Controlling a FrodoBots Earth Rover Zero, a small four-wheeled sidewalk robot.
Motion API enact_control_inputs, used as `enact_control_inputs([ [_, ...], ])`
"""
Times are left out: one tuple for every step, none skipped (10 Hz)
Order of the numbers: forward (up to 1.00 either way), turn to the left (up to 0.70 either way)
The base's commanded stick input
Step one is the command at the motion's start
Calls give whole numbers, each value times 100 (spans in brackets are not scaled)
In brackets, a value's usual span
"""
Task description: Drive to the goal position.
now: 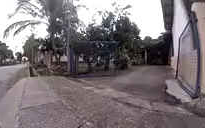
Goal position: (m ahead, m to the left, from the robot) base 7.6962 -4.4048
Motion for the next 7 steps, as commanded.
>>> enact_control_inputs([
  [0,-45],
  [0,-45],
  [0,-45],
  [0,-45],
  [0,-45],
  [0,-45],
  [0,-45],
])
